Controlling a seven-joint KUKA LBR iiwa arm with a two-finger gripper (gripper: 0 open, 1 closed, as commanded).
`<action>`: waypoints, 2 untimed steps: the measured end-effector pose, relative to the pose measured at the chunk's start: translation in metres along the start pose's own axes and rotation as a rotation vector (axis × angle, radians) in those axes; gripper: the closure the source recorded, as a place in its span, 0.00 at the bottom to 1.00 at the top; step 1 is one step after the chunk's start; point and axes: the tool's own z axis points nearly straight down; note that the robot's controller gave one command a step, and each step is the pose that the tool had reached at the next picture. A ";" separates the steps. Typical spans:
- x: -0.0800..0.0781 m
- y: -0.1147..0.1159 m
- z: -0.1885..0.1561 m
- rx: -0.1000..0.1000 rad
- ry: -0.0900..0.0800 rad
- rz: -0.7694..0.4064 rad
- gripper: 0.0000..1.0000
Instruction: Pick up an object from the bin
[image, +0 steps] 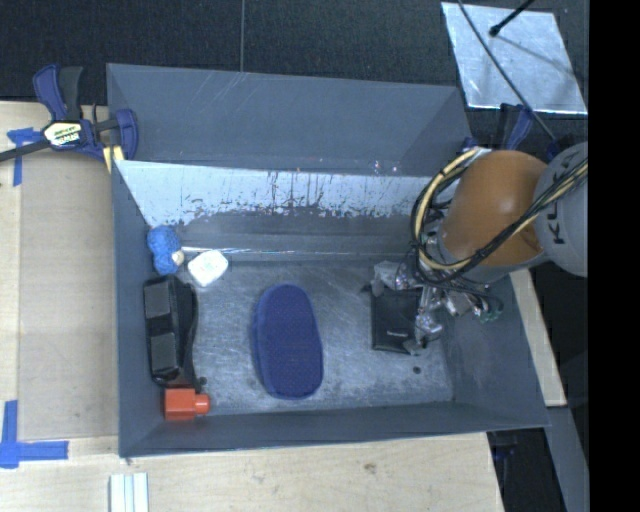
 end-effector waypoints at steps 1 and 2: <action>0.000 0.000 0.000 0.000 0.000 0.000 1.00; 0.000 0.000 0.000 0.000 0.000 -0.001 0.00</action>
Offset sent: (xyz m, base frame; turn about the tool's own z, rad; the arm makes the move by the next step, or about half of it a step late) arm 0.0000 0.0000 0.0000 0.0000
